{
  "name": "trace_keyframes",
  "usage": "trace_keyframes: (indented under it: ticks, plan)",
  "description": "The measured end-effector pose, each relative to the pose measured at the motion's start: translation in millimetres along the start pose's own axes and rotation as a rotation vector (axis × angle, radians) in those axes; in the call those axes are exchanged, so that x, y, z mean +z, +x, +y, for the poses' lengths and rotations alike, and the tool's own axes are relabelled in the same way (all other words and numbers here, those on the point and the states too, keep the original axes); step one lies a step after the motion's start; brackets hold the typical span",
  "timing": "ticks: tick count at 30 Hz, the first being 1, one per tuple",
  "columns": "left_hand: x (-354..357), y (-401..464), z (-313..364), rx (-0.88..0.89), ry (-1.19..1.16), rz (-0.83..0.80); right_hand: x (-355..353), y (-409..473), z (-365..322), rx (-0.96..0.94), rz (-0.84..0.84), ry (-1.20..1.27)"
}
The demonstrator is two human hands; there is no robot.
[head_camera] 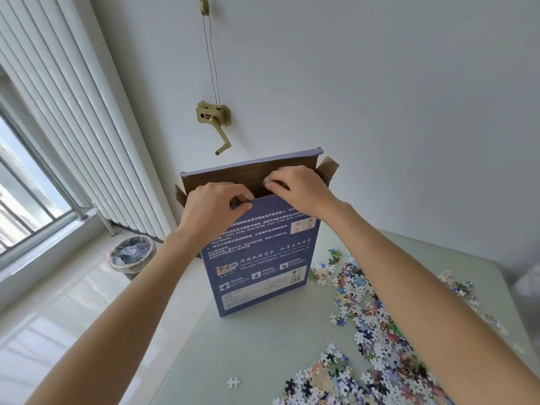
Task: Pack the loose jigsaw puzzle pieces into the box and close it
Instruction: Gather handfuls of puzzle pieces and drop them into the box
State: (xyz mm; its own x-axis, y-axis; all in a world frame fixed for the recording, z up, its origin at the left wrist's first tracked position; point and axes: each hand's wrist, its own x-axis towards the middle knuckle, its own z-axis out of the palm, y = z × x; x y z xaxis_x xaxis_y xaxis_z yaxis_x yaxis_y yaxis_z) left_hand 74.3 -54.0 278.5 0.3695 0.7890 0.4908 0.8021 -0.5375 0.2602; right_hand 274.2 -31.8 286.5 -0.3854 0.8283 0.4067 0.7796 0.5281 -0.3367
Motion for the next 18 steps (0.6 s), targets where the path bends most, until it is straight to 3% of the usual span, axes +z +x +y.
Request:
trace_keyframes:
  ticks: [6,11,14,18]
  plan:
    - [0,-7,6,0.122,0.108,0.165,3,-41,-7,-0.073,0.374,0.004]
    - [26,-44,21,0.329,0.038,0.336,28,-117,-3,0.072,0.477,-0.007]
    - [60,-90,29,0.285,-0.122,0.207,57,-181,0,0.229,0.433,0.080]
    - [116,-159,33,-0.023,-0.249,-0.130,107,-271,4,0.500,0.146,0.095]
